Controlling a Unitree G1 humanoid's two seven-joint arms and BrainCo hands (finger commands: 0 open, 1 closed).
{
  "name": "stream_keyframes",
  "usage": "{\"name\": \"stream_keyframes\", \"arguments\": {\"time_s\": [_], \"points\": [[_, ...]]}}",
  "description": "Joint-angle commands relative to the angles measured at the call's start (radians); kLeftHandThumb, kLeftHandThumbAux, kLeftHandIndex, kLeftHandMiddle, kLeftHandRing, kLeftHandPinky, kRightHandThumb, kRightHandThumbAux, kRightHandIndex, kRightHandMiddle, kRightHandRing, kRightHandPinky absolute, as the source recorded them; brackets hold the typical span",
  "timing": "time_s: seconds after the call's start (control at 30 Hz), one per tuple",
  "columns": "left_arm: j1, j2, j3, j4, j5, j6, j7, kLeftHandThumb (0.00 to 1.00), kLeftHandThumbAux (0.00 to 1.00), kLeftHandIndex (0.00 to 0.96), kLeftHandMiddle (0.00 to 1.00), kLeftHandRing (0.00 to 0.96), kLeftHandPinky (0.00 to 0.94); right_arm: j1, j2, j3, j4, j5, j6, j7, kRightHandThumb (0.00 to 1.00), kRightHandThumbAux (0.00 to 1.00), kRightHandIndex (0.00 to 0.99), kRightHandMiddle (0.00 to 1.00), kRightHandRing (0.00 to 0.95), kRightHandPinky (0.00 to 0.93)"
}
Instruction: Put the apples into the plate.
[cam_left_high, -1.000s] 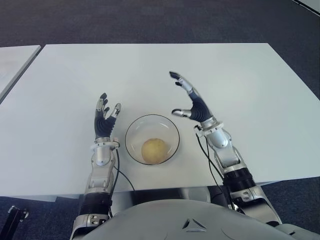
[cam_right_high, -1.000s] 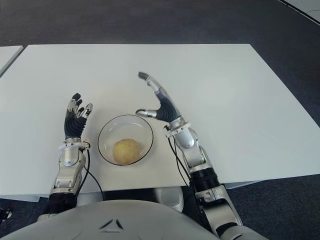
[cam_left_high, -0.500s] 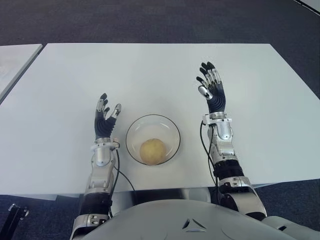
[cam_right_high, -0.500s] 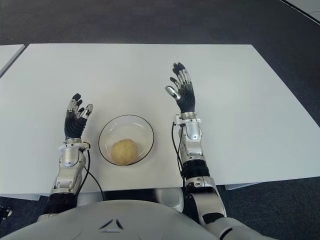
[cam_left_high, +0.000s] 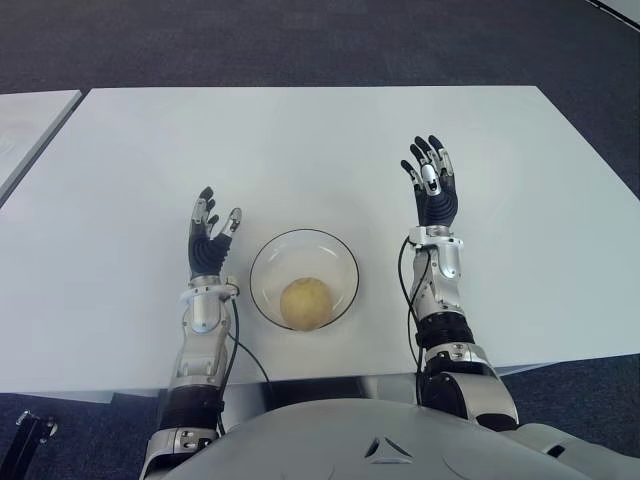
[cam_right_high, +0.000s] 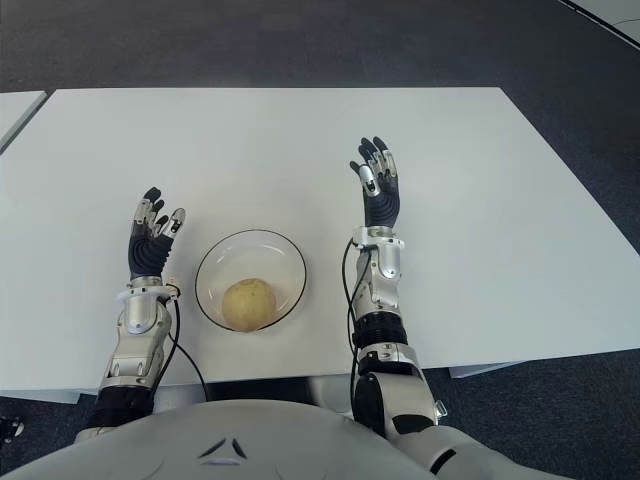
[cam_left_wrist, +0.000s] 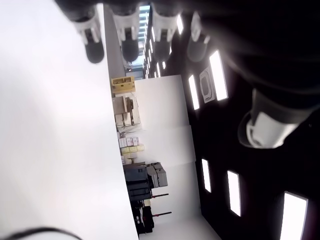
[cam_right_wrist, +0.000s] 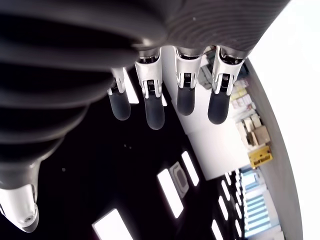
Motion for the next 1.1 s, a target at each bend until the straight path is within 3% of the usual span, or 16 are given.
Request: {"name": "stream_keyframes", "arguments": {"time_s": [0.03,0.63,1.1], "points": [[0.005,0.002,-0.001,0.016,-0.002,-0.006,-0.006,0.0,0.558,0.0,0.0,0.0,0.0,0.009,0.018,-0.011,0.01,0.005,0.03,0.004,0.0,0.606,0.15,0.211,0.204,0.231],[0.009,0.002,-0.001,0.008,0.003,-0.01,-0.001,0.0,0.56,0.0,0.0,0.0,0.001,0.087,0.002,0.021,0.006,-0.097,0.041,-0.004,0.048,0.604,0.127,0.203,0.21,0.242],[0.011,0.004,0.001,0.004,0.007,-0.017,0.002,0.0,0.554,0.0,0.009,0.0,0.009,0.163,-0.066,0.095,-0.068,-0.253,0.151,-0.046,0.113,0.716,0.067,0.138,0.138,0.171]]}}
